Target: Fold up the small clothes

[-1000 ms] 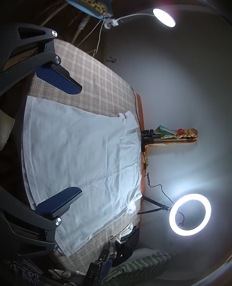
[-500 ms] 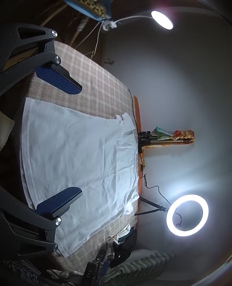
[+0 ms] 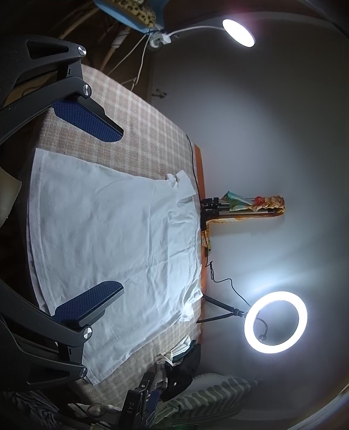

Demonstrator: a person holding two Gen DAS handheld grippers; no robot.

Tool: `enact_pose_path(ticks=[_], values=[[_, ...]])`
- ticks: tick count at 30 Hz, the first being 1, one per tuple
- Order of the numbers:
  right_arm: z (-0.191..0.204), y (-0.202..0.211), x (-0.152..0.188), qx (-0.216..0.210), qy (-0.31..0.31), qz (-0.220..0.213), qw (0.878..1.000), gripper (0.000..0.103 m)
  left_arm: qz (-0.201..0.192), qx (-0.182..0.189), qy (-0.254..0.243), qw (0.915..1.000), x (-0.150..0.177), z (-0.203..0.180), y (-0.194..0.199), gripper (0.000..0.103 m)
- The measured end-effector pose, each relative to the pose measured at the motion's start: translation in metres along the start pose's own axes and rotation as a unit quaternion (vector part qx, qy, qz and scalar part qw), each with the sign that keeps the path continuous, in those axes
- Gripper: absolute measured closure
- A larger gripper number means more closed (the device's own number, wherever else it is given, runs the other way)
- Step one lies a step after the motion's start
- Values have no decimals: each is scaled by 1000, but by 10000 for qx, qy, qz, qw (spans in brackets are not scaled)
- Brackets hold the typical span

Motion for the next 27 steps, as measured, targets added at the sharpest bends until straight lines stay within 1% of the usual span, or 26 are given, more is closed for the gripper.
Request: enact_pose_path(ticks=[27], values=[[1, -1, 0, 9, 22, -4, 10000, 7, -68, 9, 49, 10000, 0, -3, 8, 1]])
Point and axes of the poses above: each gripper's, at about its wrist camera, not at the fingertips, and y roughly against the way its jaws point, z to its left, x to its underside, the point moved 5 cm from there along -y, roughly the way its jaws point, and after that the axes turned 9 degrees about -y, right-handed, at the moved point
